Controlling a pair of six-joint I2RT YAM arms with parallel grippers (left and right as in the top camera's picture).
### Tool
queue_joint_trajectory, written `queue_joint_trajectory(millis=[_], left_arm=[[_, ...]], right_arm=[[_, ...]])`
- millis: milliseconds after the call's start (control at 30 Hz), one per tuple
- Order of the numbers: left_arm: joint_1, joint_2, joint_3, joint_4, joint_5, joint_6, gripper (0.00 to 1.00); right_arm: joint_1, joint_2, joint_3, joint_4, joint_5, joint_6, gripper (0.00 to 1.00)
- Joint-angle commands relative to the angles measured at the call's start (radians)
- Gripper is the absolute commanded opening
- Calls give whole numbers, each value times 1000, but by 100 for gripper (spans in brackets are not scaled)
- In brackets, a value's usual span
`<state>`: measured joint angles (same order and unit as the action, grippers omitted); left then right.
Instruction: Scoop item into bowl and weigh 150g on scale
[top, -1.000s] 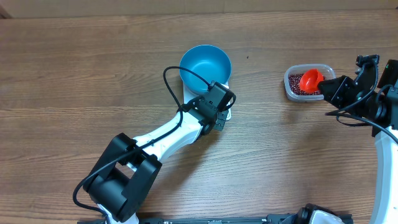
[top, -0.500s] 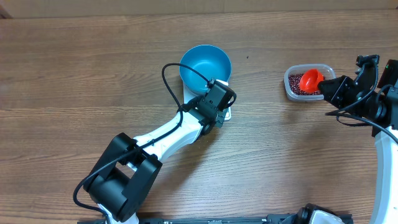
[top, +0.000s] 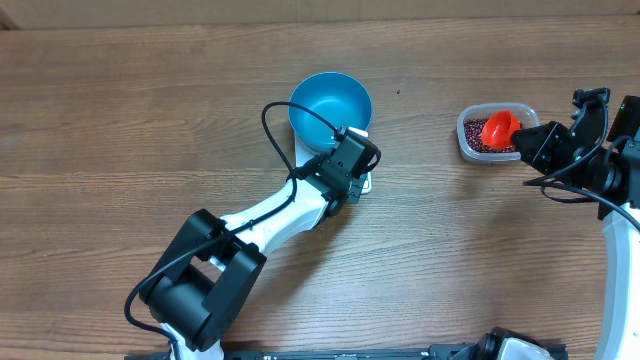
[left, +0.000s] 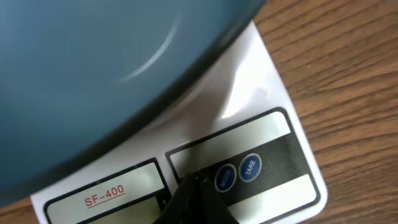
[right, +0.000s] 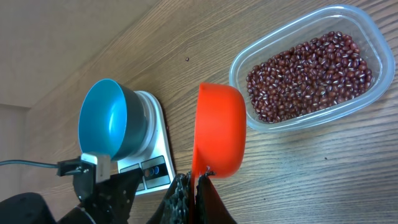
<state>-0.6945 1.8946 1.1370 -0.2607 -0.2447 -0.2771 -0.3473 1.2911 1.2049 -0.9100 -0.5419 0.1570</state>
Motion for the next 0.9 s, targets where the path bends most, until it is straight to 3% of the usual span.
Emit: queue_joint_trajectory(millis=[0, 867], left_arm=[[-5, 15, -5, 4, -21, 19, 4], [-5, 35, -5, 16, -6, 19, 4]], right_arm=[[-3, -18, 19, 3, 7, -6, 4], [-3, -18, 19, 4, 10, -6, 4]])
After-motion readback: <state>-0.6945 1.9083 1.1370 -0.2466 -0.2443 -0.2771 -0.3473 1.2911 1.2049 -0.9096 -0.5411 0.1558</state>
